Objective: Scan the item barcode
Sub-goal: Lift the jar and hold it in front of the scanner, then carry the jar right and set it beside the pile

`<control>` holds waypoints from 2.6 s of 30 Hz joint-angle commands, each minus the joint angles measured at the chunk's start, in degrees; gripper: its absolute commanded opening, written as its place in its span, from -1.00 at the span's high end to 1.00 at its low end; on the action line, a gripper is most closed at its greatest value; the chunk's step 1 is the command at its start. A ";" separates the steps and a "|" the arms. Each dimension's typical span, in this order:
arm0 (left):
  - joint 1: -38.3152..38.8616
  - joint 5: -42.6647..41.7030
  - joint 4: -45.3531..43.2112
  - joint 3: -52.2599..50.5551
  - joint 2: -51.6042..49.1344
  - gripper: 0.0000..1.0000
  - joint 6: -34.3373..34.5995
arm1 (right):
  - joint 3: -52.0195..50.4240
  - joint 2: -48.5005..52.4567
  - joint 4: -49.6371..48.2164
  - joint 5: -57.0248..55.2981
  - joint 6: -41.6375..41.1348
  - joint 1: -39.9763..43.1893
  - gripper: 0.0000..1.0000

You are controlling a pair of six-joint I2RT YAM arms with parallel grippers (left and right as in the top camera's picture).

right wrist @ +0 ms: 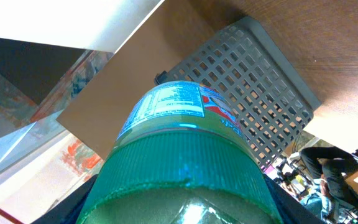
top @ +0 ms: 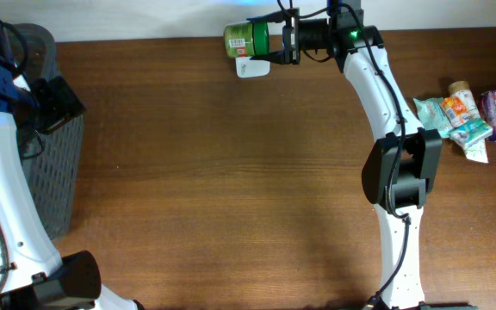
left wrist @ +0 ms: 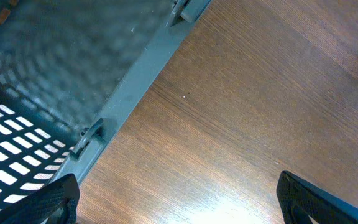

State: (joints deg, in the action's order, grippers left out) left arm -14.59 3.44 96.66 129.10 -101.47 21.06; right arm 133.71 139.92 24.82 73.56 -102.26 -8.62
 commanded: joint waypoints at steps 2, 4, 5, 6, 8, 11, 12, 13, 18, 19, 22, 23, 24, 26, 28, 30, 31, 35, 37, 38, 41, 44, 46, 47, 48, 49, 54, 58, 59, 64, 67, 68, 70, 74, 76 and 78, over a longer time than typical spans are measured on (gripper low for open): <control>-0.22 0.46 0.07 -0.07 1.20 -0.98 0.79 | 1.31 -0.04 -0.46 0.55 -0.46 0.00 -0.03; -0.22 0.46 0.07 -0.07 1.20 -0.98 0.76 | 1.31 -0.04 -0.46 0.52 -0.20 0.00 -0.03; -0.22 0.46 0.07 -0.07 1.20 -0.98 0.76 | 1.31 -0.04 -0.46 0.52 -0.09 0.00 -0.03; -0.22 0.46 0.07 -0.07 1.20 -0.98 0.76 | 1.31 -0.04 -0.46 0.50 -0.02 0.00 -0.03; -0.22 0.46 0.07 -0.07 1.20 -0.98 0.76 | 1.31 -0.04 -0.46 0.52 0.24 0.00 -0.03; -0.22 0.46 0.07 -0.07 1.20 -0.98 0.79 | 1.31 -0.04 -0.46 -0.96 3.63 0.00 0.01; -0.22 0.46 0.07 -0.07 1.20 -0.98 0.76 | 1.31 -0.04 -0.46 -2.95 7.65 0.00 0.13; -0.22 0.46 0.07 -0.07 1.20 -0.98 0.79 | 1.31 -0.04 -0.46 -4.81 13.16 0.00 0.16; -0.22 0.46 0.07 -0.07 1.20 -0.98 0.76 | 1.31 -0.04 0.02 -10.86 42.47 -0.07 0.09; -0.22 0.46 0.07 -0.07 1.20 -0.98 0.79 | 1.31 -0.02 0.07 -13.07 46.62 -0.13 0.10; -0.22 0.46 0.07 -0.07 1.20 -0.98 0.79 | 1.31 -0.02 3.52 -34.64 63.39 -2.38 0.08; -0.22 0.46 0.07 -0.07 1.20 -0.98 0.76 | 1.31 -0.02 4.37 -41.62 66.36 -3.41 0.07; -0.22 0.46 0.07 -0.07 1.20 -0.98 0.79 | 1.31 -0.02 4.35 -48.54 68.61 -4.61 0.06; -0.22 0.46 0.07 -0.07 1.20 -0.98 0.76 | 1.31 -0.02 1.25 -58.77 72.91 -7.30 0.06; -0.22 0.46 0.07 -0.07 1.20 -0.98 0.76 | 1.31 0.02 -3.34 -66.20 80.19 -10.16 0.00; -0.22 0.46 0.07 -0.07 1.20 -0.98 0.79 | 1.31 0.09 -7.04 -76.94 86.09 -12.57 0.00; -0.22 0.46 0.07 -0.07 1.20 -0.98 0.76 | 1.29 0.13 -8.20 -80.94 88.13 -13.29 0.00; -0.22 0.46 0.07 -0.07 1.20 -0.98 0.76 | 1.29 2.36 -15.17 -86.79 97.57 -14.60 0.00; -0.22 0.46 0.07 -0.07 1.20 -0.98 0.79 | 1.29 4.04 -17.09 -87.60 97.55 -14.10 -0.02; -0.22 0.46 0.07 -0.07 1.20 -0.98 0.79 | 1.29 4.76 -17.46 -87.56 97.53 -13.81 -0.02; -0.22 0.46 0.07 -0.07 1.20 -0.98 0.76 | 1.29 5.86 -17.77 -87.49 97.33 -13.49 -0.07; -0.22 0.46 0.07 -0.07 1.20 -0.98 0.76 | 1.29 5.86 -17.40 -86.18 95.23 -13.55 -0.07; -0.22 0.46 0.07 -0.07 1.20 -0.98 0.76 | 1.29 5.88 -16.63 -84.96 92.70 -13.60 -0.06; -0.22 0.46 0.07 -0.07 1.20 -0.98 0.76 | 1.29 5.86 -16.50 -84.98 92.76 -13.60 -0.06; -0.22 0.46 0.07 -0.07 1.20 -0.98 0.76 | 1.31 5.86 -16.61 -84.96 92.76 -13.60 -0.07; -0.22 0.46 0.07 -0.07 1.20 -0.98 0.79 | 1.31 5.49 -16.70 -84.96 92.76 -13.57 -0.10; -0.22 0.46 0.07 -0.07 1.20 -0.98 0.76 | 1.31 -1.18 -12.22 -84.98 92.74 -12.70 -0.13; -0.22 0.46 0.07 -0.07 1.20 -0.98 0.79 | 1.31 -8.50 1.95 -84.87 88.52 -8.57 -0.14; -0.22 0.46 0.07 -0.07 1.20 -0.98 0.76 | 1.31 -9.90 6.58 -84.35 87.78 -6.69 -0.15; -0.22 0.46 0.07 -0.07 1.20 -0.98 0.76 | 1.29 -11.17 29.62 -84.52 87.82 4.04 -0.08; -0.22 0.46 0.07 -0.07 1.20 -0.98 0.76 | 1.18 -10.12 36.35 -84.50 88.02 10.56 -0.14; -0.22 0.46 0.07 -0.07 1.20 -0.98 0.76 | 1.18 -9.29 37.33 -84.50 88.04 12.50 -0.15; -0.22 0.46 0.07 -0.07 1.20 -0.98 0.79 | 0.48 -8.24 37.81 -84.54 88.46 16.28 -0.16; -0.22 0.46 0.07 -0.07 1.20 -0.98 0.76 | -2.47 -4.96 33.75 -81.18 88.35 22.97 -0.16; -0.22 0.46 0.07 -0.07 1.20 -0.98 0.76 | -2.47 -2.73 31.15 -80.00 88.24 24.70 -0.16; -0.22 0.46 0.07 -0.07 1.20 -0.98 0.76 | -2.47 -1.46 28.96 -80.21 88.24 25.38 -0.25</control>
State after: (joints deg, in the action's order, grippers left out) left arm -14.59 3.46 96.66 129.10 -101.47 21.06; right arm 131.31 137.75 55.59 -7.60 -13.74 16.40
